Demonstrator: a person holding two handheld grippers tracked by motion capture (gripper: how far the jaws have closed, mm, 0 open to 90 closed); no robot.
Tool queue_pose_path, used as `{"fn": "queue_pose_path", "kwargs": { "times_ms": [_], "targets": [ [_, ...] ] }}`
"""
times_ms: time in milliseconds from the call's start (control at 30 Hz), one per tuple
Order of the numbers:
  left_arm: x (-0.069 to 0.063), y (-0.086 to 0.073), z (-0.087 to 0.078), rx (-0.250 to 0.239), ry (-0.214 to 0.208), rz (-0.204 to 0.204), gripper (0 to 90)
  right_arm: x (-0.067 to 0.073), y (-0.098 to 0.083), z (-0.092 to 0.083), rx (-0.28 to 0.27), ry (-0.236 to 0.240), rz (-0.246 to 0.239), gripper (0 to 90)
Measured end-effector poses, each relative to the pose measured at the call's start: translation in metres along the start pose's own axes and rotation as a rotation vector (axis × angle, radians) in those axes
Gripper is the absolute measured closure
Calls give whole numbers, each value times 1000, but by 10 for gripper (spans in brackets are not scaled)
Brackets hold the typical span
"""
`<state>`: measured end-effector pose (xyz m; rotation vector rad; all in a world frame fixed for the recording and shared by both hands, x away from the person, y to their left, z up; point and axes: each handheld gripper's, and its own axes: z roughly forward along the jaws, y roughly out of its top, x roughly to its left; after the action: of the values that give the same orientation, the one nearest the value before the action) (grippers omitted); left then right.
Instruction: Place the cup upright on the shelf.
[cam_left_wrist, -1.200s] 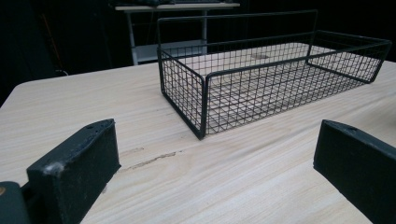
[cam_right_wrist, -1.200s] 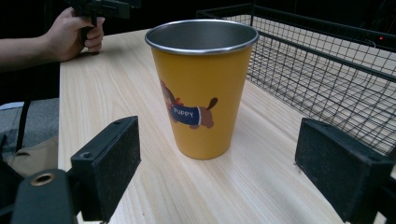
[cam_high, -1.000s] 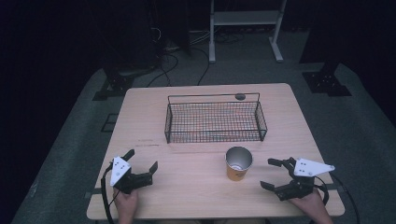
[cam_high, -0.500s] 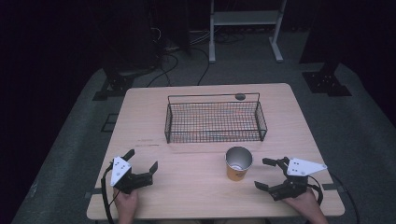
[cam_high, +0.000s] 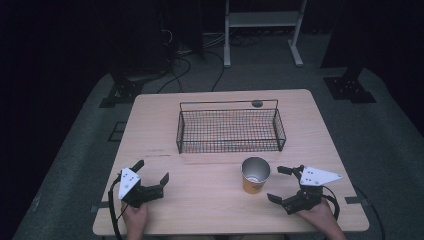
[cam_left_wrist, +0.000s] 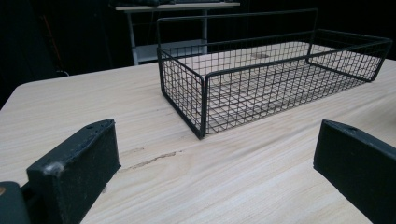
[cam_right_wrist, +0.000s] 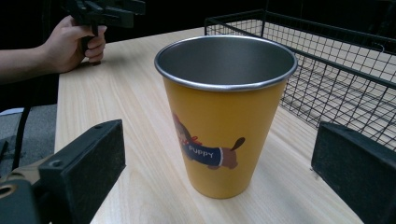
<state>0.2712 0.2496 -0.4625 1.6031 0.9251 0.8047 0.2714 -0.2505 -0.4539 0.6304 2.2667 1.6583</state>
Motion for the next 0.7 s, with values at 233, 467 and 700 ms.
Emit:
{"fn": "queue_pose_path", "kwargs": {
  "times_ms": [233, 467, 700],
  "targets": [
    [0, 0, 0, -1, 0, -1, 0, -2, 0, 7, 9, -1, 7, 17],
    [0, 0, 0, 0, 3, -1, 0, -4, 4, 16, 18, 3, 23, 2],
    [0, 0, 0, -2, 1, -1, 0, -3, 12, 25, 29, 32, 18, 0]
  ]
}}
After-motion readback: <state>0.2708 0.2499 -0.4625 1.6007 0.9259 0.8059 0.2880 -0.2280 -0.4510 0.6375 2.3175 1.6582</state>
